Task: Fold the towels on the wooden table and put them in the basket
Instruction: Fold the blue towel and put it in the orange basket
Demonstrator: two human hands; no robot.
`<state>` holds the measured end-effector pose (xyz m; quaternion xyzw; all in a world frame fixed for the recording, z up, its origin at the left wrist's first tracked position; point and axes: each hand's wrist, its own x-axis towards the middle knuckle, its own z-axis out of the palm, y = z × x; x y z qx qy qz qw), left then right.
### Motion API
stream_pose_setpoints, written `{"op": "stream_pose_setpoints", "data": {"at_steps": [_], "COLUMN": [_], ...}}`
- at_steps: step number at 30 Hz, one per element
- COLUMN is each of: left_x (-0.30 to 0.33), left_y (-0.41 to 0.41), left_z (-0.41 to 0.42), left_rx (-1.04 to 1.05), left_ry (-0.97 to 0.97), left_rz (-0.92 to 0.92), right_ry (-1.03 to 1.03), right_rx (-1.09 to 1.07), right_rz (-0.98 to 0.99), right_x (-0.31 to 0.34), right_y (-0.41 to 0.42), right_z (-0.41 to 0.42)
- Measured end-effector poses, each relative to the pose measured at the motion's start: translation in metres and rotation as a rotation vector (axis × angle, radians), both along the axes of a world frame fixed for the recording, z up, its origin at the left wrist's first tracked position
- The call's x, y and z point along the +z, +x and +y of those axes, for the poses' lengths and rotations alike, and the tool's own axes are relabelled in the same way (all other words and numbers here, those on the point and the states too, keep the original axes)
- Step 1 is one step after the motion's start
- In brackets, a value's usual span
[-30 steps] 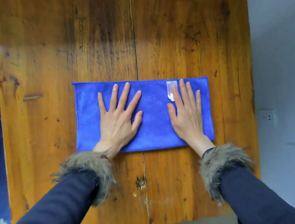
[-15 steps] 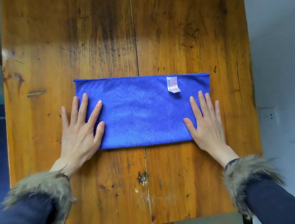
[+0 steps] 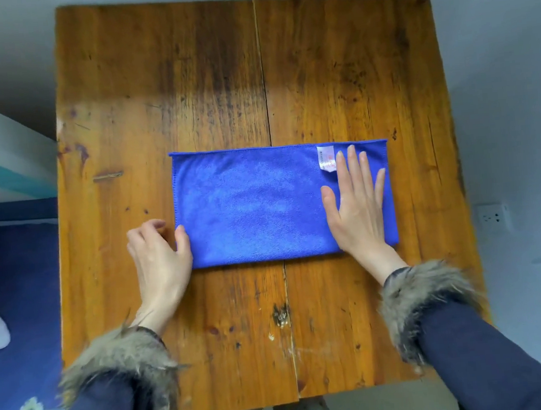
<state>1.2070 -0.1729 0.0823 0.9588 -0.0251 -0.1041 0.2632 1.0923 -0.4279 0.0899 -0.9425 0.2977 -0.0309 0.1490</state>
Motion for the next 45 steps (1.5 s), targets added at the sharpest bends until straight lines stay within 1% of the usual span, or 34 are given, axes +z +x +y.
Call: {"op": "stream_pose_setpoints", "data": {"at_steps": [2,5,7,9,12,15,17,18,24,27,31,33,35,37,40,43,45], "left_x": [-0.004,-0.007,-0.005,0.0,0.009,0.017,0.019,0.019,0.017,0.018,0.027,0.032,0.036,0.041,0.049,0.062,0.071], "left_y": [-0.002,-0.002,0.002,0.006,0.01,0.018,0.029,0.033,0.044,0.045,0.048,0.052,0.055,0.057,0.057,0.052,0.048], "left_z": [0.001,-0.003,-0.008,-0.012,-0.018,-0.021,-0.018,-0.016,-0.019,-0.02,-0.018,-0.019,-0.018,-0.016,-0.013,-0.017,-0.025], "left_rx": [0.021,0.02,0.038,0.064,0.052,0.137,0.235,0.248,0.115,0.097,0.058,0.053,0.059,0.074,0.12,0.119,0.118], "left_ry": [0.028,0.069,0.096,0.117,0.127,0.006,-0.14,-0.174,-0.181,-0.143,-0.156,-0.212,-0.304,-0.394,-0.516,-0.614,-0.656], "left_rz": [0.091,0.168,0.224,0.284,0.318,0.418,0.511,0.537,0.628,0.612,0.626,0.667,0.765,0.878,0.98,1.009,0.982], "right_ry": [0.027,0.011,-0.024,-0.059,-0.105,-0.09,-0.073,-0.068,-0.082,-0.079,-0.11,-0.134,-0.138,-0.118,-0.079,0.008,0.147], "right_rx": [-0.031,0.017,0.032,0.036,0.148,0.253,0.271,0.266,0.271,0.266,0.264,0.263,0.259,0.256,0.269,0.303,0.299], "right_rz": [0.012,0.196,0.254,0.225,0.171,0.19,0.252,0.282,0.362,0.357,0.357,0.36,0.367,0.383,0.409,0.386,0.281], "right_x": [0.001,-0.011,-0.017,-0.014,-0.006,-0.005,-0.01,-0.013,-0.018,-0.017,-0.02,-0.022,-0.022,-0.021,-0.016,-0.005,0.004], "right_y": [0.019,0.027,0.024,0.024,0.029,0.035,0.039,0.04,0.039,0.04,0.039,0.039,0.039,0.039,0.039,0.041,0.038], "right_z": [0.005,0.009,0.01,0.014,0.036,0.065,0.079,0.083,0.082,0.082,0.084,0.085,0.085,0.086,0.085,0.078,0.071]}}
